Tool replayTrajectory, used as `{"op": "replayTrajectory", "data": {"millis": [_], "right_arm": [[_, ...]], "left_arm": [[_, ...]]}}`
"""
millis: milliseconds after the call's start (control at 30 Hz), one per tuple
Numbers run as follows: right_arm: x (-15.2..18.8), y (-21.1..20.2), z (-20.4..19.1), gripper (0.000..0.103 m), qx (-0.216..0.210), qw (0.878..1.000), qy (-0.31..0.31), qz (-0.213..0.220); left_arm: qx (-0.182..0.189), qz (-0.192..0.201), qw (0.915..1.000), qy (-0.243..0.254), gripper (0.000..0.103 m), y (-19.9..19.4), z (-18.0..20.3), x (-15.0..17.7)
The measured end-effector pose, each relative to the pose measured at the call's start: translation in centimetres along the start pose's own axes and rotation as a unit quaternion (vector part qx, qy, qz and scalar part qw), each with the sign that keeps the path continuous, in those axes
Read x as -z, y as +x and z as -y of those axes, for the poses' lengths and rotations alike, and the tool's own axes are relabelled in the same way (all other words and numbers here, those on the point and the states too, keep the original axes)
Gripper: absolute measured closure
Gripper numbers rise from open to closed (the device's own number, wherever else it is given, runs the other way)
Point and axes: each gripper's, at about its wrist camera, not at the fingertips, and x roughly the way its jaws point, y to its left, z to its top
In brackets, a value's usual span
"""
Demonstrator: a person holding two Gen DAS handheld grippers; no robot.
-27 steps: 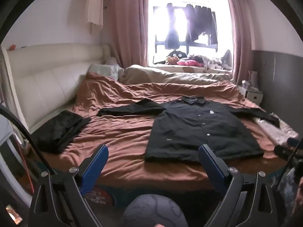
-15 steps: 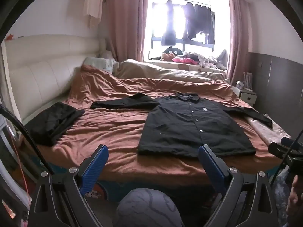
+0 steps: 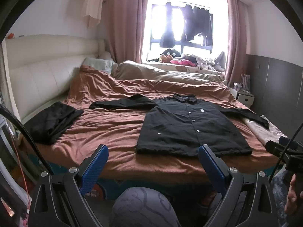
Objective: Fold large clothes
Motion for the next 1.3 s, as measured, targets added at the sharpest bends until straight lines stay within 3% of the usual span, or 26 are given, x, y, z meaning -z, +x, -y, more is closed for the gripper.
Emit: {"op": "replayTrajectory", "data": {"millis": [1300], "right_arm": [[1.1,-1.0,0.0,0.0,-0.001,1.0,-0.002,0.009]], "left_arm": [[-0.003,0.014,0.9999,0.001,0.007,-1.3,0.1,-0.5]]}}
